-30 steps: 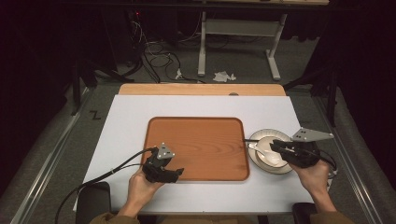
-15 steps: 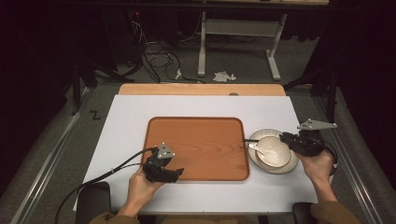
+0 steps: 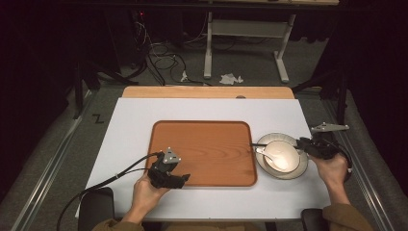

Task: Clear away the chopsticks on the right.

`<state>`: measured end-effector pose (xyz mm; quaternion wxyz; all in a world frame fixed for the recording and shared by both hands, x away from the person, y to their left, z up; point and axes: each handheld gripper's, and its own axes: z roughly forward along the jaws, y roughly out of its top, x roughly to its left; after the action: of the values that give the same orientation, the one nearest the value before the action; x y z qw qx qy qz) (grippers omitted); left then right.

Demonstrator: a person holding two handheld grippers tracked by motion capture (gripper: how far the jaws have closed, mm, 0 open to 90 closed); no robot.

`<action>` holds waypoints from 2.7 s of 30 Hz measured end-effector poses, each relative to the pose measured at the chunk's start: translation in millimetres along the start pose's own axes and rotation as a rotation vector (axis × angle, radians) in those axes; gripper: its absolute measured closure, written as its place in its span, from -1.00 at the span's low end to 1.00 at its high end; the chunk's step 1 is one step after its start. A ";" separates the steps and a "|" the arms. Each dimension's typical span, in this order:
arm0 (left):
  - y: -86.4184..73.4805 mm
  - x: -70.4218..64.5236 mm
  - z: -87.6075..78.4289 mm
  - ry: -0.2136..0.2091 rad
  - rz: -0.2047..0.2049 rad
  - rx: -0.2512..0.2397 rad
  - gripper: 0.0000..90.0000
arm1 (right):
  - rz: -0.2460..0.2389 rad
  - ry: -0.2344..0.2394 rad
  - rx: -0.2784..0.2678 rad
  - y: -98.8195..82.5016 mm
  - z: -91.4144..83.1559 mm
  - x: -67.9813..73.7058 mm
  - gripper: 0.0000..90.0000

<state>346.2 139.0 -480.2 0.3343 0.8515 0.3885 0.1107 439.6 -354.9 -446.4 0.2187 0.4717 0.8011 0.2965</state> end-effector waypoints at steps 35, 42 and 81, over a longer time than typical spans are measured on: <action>-0.2 0.1 2.5 -0.008 -0.002 0.009 -0.25 | -0.013 0.020 0.109 4.4 21.4 -7.4 0.66; -0.4 0.0 2.2 -0.007 -0.001 0.008 -0.25 | -0.017 0.038 0.126 6.1 21.7 -7.6 0.67; -0.5 0.1 2.3 -0.005 0.002 0.014 -0.26 | -0.059 0.055 0.043 16.9 -2.0 8.5 0.92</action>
<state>347.0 138.3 -482.2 0.3293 0.8544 0.3877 0.1061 445.1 -341.5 -434.0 0.1952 0.4440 0.8266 0.2856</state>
